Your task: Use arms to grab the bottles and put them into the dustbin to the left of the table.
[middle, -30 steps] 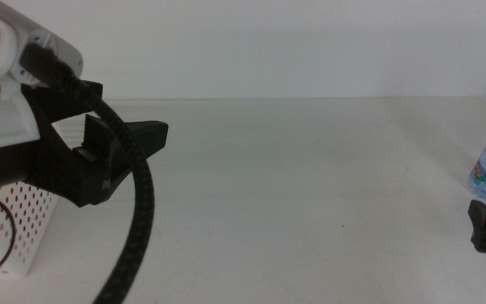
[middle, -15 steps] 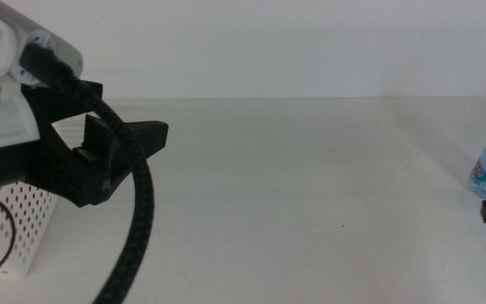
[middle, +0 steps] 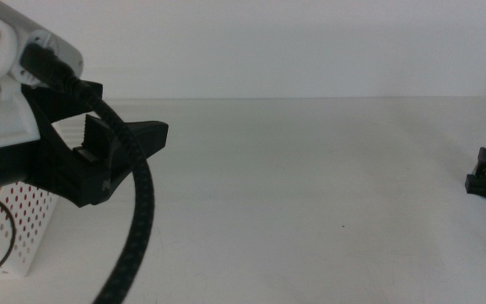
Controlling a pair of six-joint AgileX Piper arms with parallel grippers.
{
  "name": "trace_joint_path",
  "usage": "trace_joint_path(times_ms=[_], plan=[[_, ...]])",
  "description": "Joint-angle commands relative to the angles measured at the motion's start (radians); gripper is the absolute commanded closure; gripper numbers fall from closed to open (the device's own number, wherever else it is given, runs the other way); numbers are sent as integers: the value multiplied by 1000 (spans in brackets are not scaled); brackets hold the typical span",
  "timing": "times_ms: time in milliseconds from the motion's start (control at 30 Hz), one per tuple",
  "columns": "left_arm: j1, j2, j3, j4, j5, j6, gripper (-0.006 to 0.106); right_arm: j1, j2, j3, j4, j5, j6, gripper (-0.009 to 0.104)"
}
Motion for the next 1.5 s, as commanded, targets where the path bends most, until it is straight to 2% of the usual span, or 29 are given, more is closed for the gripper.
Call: trace_joint_path(times_ms=[0,333,600,700,800,900,967,1100,1200,1333,1467], plan=[[-2,-6,-29,-28,-73,-2,10,-22,-18,-40,-10,-82,4,19],[-2,-6,-29,-28,-73,-2,10,-92,80,-169,-7,-43,4,19],[-2,-6,-29,-28,-73,-2,10,-104,171,-245,-16,-45,6,21],[-2,-6,-29,-28,-73,-2,10,-104,192,-263,-14,-43,7,29],[-2,-6,-29,-28,-73,-2,10,-104,200,-276,-15,-43,7,45],[-2,-6,-29,-28,-73,-2,10,-103,197,-276,-22,-50,8,75],[-2,-6,-29,-28,-73,-2,10,-98,188,-276,-56,-46,8,95],[-2,-6,-29,-28,-73,-2,10,-51,133,-276,-140,-43,13,95],[-2,-6,-29,-28,-73,-2,10,17,69,-290,-214,-18,78,95],[-2,-6,-29,-28,-73,-2,10,131,6,-395,-333,137,223,95],[-2,-6,-29,-28,-73,-2,10,289,13,-556,-489,275,382,95]])
